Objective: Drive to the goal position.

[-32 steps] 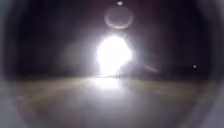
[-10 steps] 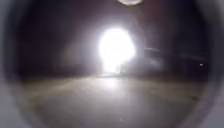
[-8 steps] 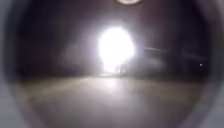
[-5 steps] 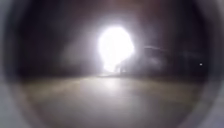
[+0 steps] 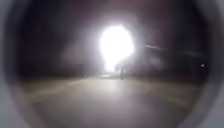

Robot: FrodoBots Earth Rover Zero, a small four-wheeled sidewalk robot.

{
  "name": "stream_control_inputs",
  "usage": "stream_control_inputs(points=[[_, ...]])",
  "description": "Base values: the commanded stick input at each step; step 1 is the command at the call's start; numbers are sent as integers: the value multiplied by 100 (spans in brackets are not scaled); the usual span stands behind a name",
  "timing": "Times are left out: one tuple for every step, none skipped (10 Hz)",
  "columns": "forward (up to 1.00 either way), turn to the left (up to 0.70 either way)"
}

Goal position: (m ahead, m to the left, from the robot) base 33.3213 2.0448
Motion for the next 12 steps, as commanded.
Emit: stream_control_inputs(points=[[100, 6], [100, 7], [100, 11], [100, 13], [100, 14], [100, 11], [100, 8], [100, 6], [100, 7], [100, 14], [100, 15], [100, 15]])
